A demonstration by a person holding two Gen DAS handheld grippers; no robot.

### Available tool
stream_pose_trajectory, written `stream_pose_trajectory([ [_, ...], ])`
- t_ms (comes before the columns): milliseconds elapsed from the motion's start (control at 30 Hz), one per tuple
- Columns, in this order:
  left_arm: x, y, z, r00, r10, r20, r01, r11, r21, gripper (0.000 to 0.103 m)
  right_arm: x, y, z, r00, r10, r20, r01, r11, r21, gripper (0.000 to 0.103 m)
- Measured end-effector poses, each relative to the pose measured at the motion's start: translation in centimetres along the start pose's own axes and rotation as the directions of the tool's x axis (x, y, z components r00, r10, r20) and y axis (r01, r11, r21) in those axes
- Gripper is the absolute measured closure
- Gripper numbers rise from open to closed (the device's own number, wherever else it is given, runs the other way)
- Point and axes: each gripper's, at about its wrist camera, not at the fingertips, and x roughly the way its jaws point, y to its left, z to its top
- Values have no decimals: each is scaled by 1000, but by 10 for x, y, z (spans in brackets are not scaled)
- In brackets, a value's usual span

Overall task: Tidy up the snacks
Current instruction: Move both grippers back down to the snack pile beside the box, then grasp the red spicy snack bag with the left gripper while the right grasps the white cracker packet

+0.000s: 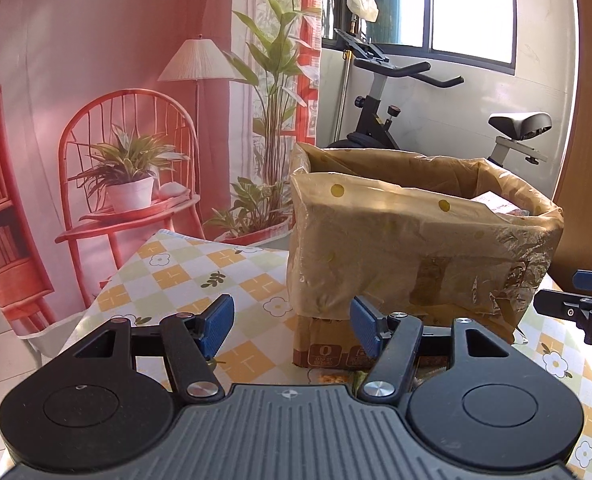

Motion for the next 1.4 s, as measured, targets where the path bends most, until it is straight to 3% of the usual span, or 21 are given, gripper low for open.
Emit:
stream_pose_trajectory([
  [400,17,3,-38,999,-3,-54,3,1000,-15,36,13,-1,-41,998,-34,-60,35,999,26,9],
  [833,31,1,-56,995,-21,-101,21,1000,1,36,25,0,-66,994,-38,-102,41,999,31,9],
  [1400,50,1,-94,973,-80,-215,82,997,1,37,42,2,-97,983,-45,-180,44,999,-7,16],
])
